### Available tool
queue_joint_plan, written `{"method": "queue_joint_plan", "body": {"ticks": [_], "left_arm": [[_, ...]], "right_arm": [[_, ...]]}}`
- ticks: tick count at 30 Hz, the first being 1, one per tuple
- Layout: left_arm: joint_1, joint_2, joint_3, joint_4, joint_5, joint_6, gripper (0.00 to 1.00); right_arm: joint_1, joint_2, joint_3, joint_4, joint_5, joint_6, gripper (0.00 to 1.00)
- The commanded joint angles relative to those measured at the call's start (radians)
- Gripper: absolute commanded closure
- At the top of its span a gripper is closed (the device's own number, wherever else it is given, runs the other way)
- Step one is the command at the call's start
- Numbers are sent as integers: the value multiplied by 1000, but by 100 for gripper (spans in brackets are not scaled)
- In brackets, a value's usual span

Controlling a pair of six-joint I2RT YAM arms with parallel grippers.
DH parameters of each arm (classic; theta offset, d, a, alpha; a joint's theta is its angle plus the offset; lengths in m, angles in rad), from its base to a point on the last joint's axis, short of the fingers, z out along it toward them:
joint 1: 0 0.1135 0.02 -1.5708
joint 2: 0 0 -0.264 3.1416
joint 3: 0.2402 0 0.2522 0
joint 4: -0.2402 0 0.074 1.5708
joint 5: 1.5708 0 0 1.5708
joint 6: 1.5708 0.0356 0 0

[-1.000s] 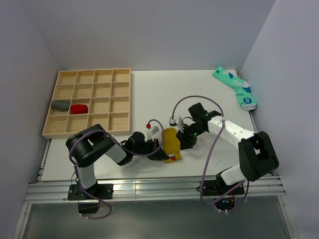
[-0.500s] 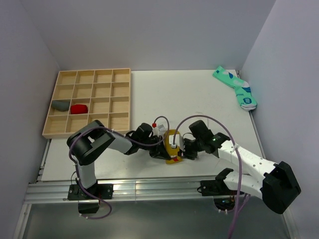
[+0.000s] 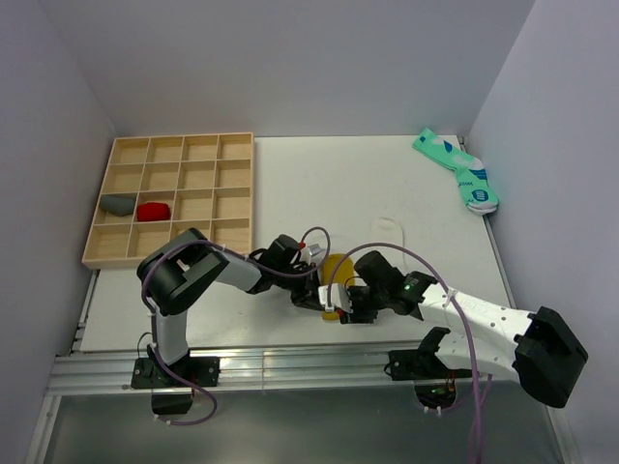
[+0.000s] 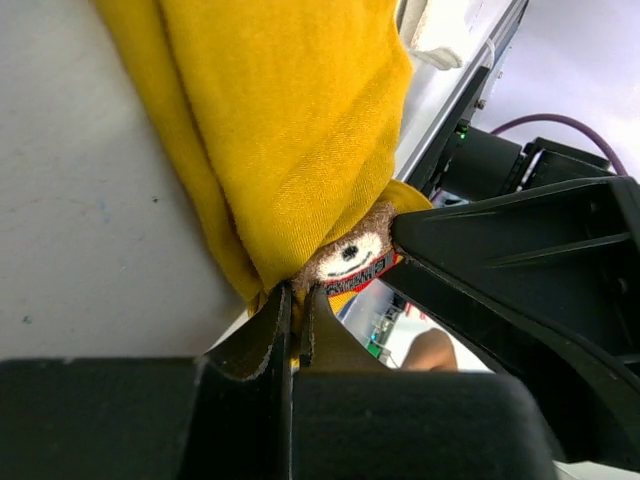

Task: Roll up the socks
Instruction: Roll the sock at the center of the board.

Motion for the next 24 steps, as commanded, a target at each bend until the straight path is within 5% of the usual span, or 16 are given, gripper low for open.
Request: {"method": "queue_joint_plan", "body": {"ticks": [1,9,14,18,24], "left_arm": [[10,36,-6,-72,-18,-3,100],[13,26,-29,3,-14,-61,100],[17,-11,-75,89,-44,-150,97],[17,-68,-135,176,-109,-217,87],[8,-143,-202,247,-242,-259,85]], "right_arm": [[33,-4,-13,60,33,16,52],[55,73,-16,129,84,61,64],[54,120,-19,154,94,90,90],[44,123,-29,160,108,94,94],[-43,139,16,83,15,76,95]]}}
